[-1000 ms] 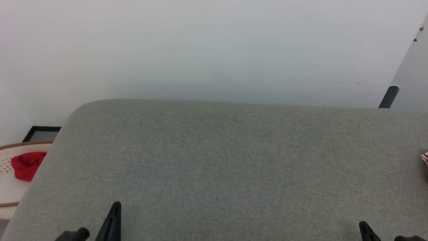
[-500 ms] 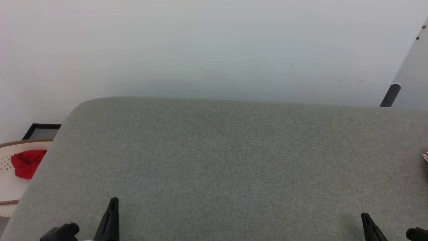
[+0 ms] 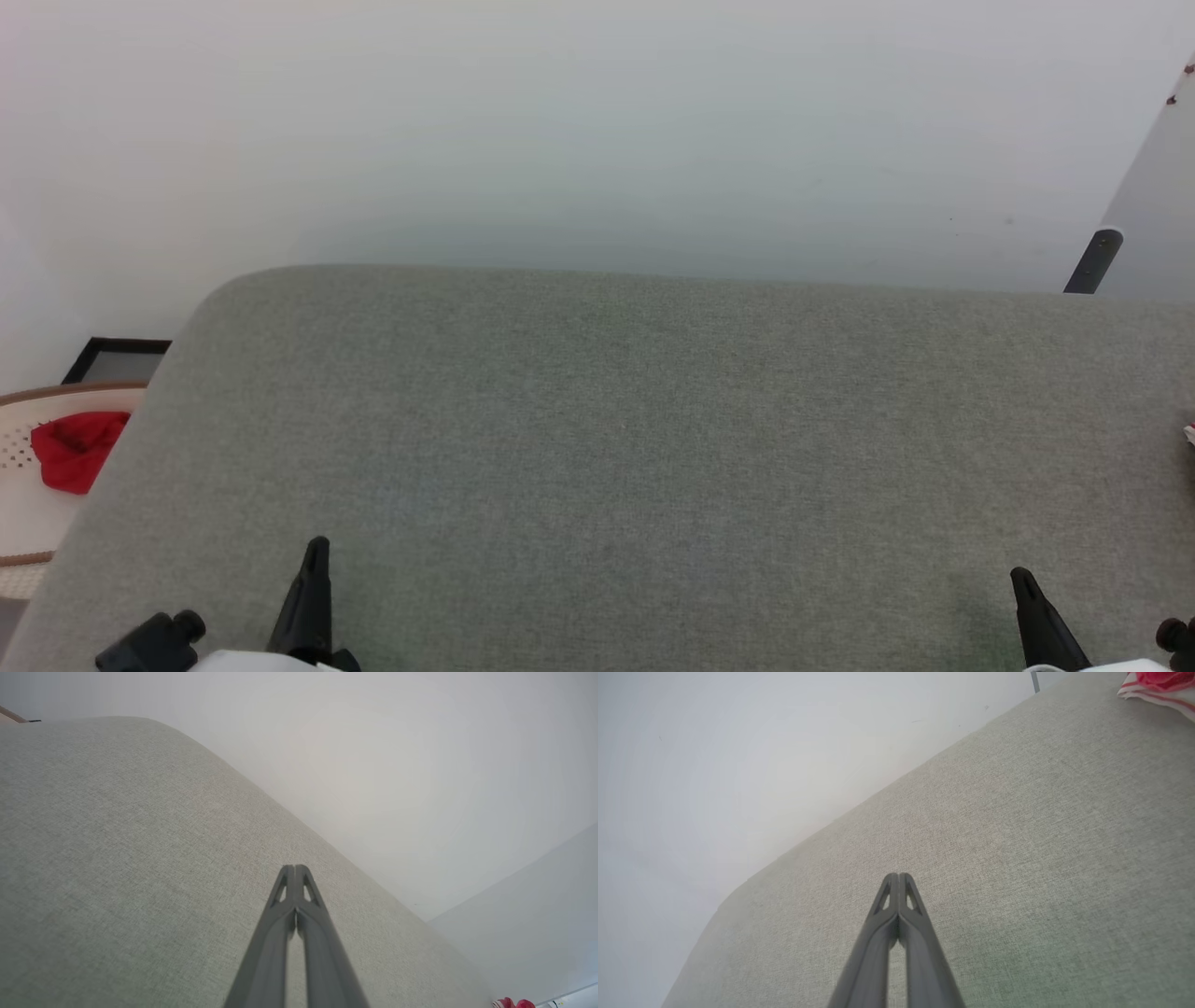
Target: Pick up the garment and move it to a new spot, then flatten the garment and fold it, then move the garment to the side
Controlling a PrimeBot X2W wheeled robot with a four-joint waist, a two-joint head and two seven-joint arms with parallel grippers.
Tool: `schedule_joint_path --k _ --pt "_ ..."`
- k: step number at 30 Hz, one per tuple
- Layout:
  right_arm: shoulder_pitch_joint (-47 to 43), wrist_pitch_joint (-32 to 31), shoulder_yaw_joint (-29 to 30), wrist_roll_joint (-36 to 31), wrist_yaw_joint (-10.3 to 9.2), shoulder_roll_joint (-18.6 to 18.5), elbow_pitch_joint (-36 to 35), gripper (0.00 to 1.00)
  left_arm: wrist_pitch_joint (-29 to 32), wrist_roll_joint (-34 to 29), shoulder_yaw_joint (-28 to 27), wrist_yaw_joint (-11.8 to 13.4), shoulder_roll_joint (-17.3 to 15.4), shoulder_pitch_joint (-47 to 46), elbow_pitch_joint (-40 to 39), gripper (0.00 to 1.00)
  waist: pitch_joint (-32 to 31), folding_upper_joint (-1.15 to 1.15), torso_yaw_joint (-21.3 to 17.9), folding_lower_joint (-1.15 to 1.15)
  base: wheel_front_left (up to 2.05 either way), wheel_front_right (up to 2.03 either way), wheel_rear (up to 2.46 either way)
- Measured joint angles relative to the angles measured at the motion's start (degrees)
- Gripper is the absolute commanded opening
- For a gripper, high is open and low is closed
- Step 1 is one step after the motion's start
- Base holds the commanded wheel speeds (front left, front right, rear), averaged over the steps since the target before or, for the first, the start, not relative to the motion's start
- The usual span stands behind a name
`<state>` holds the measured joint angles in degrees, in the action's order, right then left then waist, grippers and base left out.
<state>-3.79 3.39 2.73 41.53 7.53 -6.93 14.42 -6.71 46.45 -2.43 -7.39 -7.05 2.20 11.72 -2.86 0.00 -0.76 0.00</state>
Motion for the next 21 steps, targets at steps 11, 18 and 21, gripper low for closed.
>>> schedule_joint_path --k 11,18,21 --pt "1.5 -1.7 0.7 8.3 -0.01 0.6 0.0 0.00 2.2 7.6 -0.7 0.0 0.8 -1.4 0.3 0.00 0.4 0.00 0.1 0.00 0.00 0.00 0.00" --pt "2.4 -2.6 0.9 13.0 -0.01 1.0 -0.1 0.00 3.5 11.9 -1.1 0.0 1.1 -2.2 0.5 0.00 0.6 0.00 0.1 0.00 0.00 0.00 0.00" --pt "3.0 -3.0 1.1 15.2 -0.01 1.2 0.0 0.00 4.0 13.8 -1.3 0.0 1.3 -2.5 0.6 0.00 0.7 0.00 0.2 0.00 0.00 0.00 0.00"
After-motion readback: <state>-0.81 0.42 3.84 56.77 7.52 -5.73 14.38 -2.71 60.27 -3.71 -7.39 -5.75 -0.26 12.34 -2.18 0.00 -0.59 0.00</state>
